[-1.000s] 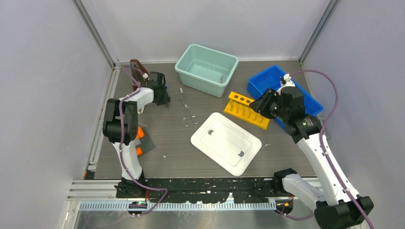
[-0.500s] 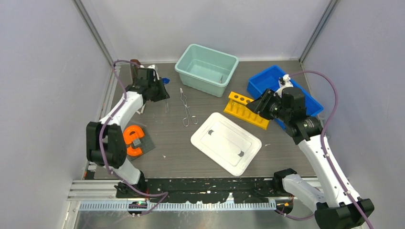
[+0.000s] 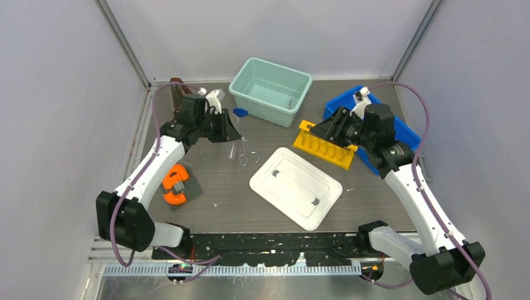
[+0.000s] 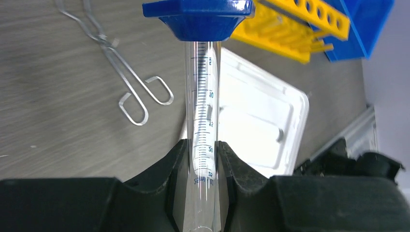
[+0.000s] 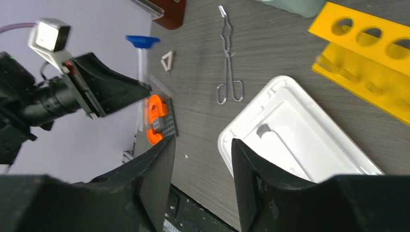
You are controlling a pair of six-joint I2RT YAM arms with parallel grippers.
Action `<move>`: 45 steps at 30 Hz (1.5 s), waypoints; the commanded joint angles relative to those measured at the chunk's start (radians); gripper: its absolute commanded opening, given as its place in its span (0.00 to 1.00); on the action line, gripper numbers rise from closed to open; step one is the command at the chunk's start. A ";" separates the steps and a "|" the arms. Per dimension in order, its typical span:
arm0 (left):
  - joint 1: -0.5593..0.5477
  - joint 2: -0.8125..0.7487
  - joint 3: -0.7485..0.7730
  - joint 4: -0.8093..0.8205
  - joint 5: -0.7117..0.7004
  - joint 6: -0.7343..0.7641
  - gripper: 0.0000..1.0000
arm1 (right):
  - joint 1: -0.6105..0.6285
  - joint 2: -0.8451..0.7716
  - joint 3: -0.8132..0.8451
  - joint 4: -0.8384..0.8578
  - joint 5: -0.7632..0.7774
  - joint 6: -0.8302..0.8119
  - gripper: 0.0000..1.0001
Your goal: Organize the chemistry lab equipment
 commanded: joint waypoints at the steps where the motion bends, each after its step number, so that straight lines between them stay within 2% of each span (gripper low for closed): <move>1: -0.096 -0.023 0.022 -0.075 0.138 0.053 0.14 | 0.035 0.051 0.084 0.129 -0.105 0.024 0.58; 3: -0.152 -0.029 0.033 -0.097 0.159 0.077 0.14 | 0.065 0.075 0.097 0.164 -0.130 0.007 0.62; 8: -0.260 -0.050 0.021 -0.098 0.203 0.084 0.15 | 0.109 0.167 0.177 0.123 -0.135 -0.177 0.62; 11: -0.295 -0.055 -0.003 -0.081 0.232 0.100 0.15 | 0.118 0.207 0.211 0.099 -0.126 -0.222 0.62; 13: -0.304 -0.055 -0.032 -0.056 0.233 0.105 0.14 | 0.118 0.234 0.238 0.075 -0.115 -0.179 0.62; 16: -0.309 -0.053 -0.063 -0.015 0.226 0.099 0.14 | 0.121 0.295 0.293 -0.029 -0.102 -0.015 0.59; 18: -0.318 -0.055 -0.080 0.020 0.210 0.099 0.14 | 0.132 0.313 0.299 -0.031 -0.153 0.019 0.58; 21: -0.324 -0.044 -0.102 0.093 0.202 0.078 0.13 | 0.139 0.320 0.295 -0.054 -0.138 0.010 0.60; 24: -0.335 -0.035 -0.108 0.165 0.226 0.051 0.13 | 0.140 0.344 0.312 -0.097 -0.138 0.029 0.67; 27: -0.360 -0.040 -0.106 0.195 0.190 0.080 0.13 | 0.140 0.350 0.271 -0.018 -0.211 0.130 0.73; 29: -0.368 -0.043 -0.104 0.207 0.171 0.095 0.13 | 0.140 0.350 0.264 -0.018 -0.241 0.149 0.90; 31: -0.371 -0.043 -0.102 0.222 0.170 0.099 0.13 | 0.140 0.344 0.269 -0.056 -0.222 0.126 0.97; 36: -0.403 -0.041 -0.093 0.252 0.149 0.134 0.13 | 0.139 0.350 0.289 -0.160 -0.191 0.071 1.00; 45: -0.417 -0.001 -0.103 0.341 0.165 0.184 0.13 | 0.127 0.371 0.312 -0.282 -0.199 0.012 0.95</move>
